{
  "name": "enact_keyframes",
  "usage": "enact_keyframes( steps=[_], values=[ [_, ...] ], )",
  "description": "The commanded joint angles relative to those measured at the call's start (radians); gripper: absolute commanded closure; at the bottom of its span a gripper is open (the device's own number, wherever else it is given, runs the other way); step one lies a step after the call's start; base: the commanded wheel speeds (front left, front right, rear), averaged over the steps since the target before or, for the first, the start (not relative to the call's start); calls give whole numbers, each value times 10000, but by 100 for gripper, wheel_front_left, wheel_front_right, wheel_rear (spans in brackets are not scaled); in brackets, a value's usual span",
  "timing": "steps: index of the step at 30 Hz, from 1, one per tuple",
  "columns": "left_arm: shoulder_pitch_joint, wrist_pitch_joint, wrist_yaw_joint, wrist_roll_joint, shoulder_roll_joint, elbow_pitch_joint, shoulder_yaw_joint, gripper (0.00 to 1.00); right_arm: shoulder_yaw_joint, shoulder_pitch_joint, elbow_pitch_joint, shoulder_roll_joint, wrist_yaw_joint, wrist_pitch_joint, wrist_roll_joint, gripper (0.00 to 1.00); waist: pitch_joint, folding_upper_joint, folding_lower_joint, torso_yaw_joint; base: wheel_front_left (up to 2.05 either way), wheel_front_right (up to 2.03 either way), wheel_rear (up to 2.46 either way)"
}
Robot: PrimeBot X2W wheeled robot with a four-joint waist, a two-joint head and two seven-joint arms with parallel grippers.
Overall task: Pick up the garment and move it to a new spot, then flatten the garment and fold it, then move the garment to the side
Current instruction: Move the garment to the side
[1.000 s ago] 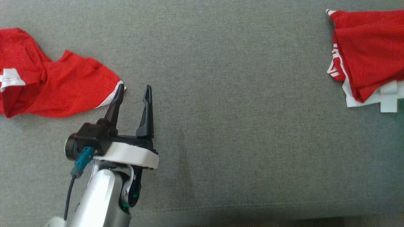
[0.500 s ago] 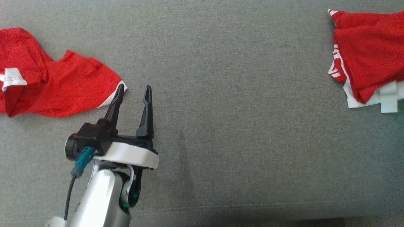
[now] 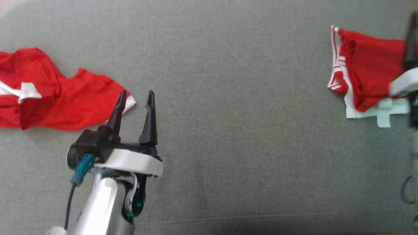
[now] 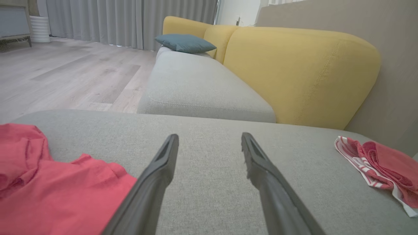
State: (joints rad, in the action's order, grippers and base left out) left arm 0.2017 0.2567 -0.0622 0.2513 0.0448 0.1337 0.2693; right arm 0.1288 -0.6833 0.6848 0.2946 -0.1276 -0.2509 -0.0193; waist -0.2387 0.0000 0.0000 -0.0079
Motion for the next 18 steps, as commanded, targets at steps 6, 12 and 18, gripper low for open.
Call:
enact_keyframes(
  steps=[6,12,18],
  values=[
    [-274,51,-102,44,54,-443,-652,0,-720,1127,-1243,-1002,-31,-108,-417,0,769,0,0,35,0,0,0],
    [-633,51,-97,31,54,-548,-837,0,-1174,2656,-2230,-2092,-31,-108,-581,0,1255,0,0,63,0,0,0],
    [-991,51,-87,27,54,-525,-903,0,-1623,4103,-3168,-2430,-31,-108,-610,0,1588,0,0,35,0,0,0]
  ],
)
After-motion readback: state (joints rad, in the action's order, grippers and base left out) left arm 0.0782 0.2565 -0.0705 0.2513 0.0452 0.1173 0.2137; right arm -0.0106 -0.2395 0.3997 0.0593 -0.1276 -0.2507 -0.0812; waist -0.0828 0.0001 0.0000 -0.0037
